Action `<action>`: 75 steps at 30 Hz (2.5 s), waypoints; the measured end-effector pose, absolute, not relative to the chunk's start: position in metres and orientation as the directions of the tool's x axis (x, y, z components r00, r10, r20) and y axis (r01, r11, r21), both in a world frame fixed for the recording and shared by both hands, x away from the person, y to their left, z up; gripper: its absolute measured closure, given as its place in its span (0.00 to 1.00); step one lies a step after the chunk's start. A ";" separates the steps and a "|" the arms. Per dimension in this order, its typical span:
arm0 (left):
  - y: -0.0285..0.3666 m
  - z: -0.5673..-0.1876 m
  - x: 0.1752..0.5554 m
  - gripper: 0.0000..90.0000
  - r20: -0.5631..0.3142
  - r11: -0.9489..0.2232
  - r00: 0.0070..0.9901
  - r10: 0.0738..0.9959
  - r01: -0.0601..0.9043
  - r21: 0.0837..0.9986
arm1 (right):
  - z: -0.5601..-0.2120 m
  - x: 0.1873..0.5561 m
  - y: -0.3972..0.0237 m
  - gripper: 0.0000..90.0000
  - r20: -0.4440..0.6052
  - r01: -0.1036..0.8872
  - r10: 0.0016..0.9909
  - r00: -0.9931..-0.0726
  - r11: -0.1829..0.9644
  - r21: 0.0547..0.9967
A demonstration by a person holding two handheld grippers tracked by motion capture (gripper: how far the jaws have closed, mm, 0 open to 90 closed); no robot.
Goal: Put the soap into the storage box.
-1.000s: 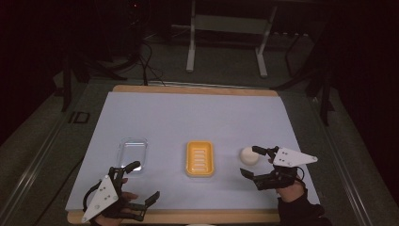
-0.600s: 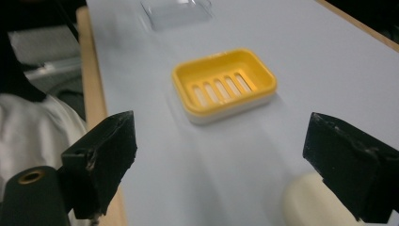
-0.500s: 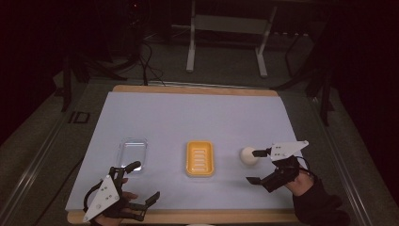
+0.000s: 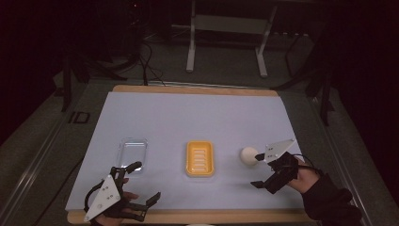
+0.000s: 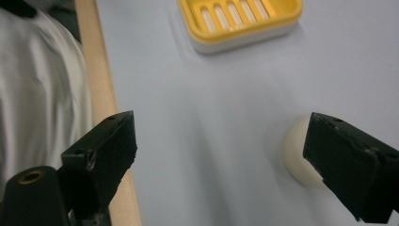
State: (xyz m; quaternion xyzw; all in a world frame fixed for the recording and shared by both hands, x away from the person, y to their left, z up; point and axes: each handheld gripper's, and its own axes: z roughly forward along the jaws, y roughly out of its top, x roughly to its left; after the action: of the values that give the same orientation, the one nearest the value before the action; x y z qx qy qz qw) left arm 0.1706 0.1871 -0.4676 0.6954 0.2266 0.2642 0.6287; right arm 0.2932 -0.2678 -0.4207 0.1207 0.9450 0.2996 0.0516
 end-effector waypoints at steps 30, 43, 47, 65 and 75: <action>0.184 -0.469 0.171 0.00 0.087 -0.133 0.775 0.625 -0.004 0.991 | -0.428 0.314 -0.271 0.11 0.082 0.275 0.264 -0.961 0.943 0.187; 0.183 -0.470 0.172 0.00 0.083 -0.136 0.782 0.617 0.002 0.991 | -0.440 0.327 -0.278 0.12 0.096 0.300 0.295 -0.951 0.953 0.045; 0.183 -0.470 0.172 0.00 0.080 -0.134 0.784 0.615 0.004 0.991 | -0.440 0.334 -0.282 0.11 0.090 0.321 0.317 -0.944 0.947 0.030; 0.183 -0.470 0.173 0.00 0.075 -0.133 0.793 0.605 0.008 0.991 | -0.447 0.356 -0.289 0.12 0.055 0.291 0.287 -0.956 0.950 0.110; 0.183 -0.470 0.173 0.00 0.073 -0.132 0.795 0.602 0.009 0.991 | -0.451 0.366 -0.286 0.14 0.020 0.247 0.247 -0.969 0.959 0.136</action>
State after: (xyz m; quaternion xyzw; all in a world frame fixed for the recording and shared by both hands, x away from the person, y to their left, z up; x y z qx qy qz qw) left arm 0.1731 0.1826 -0.4703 0.7137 0.2142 0.2377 0.6230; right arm 0.3656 -0.2857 -0.4505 0.1247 0.9898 0.0691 -0.0014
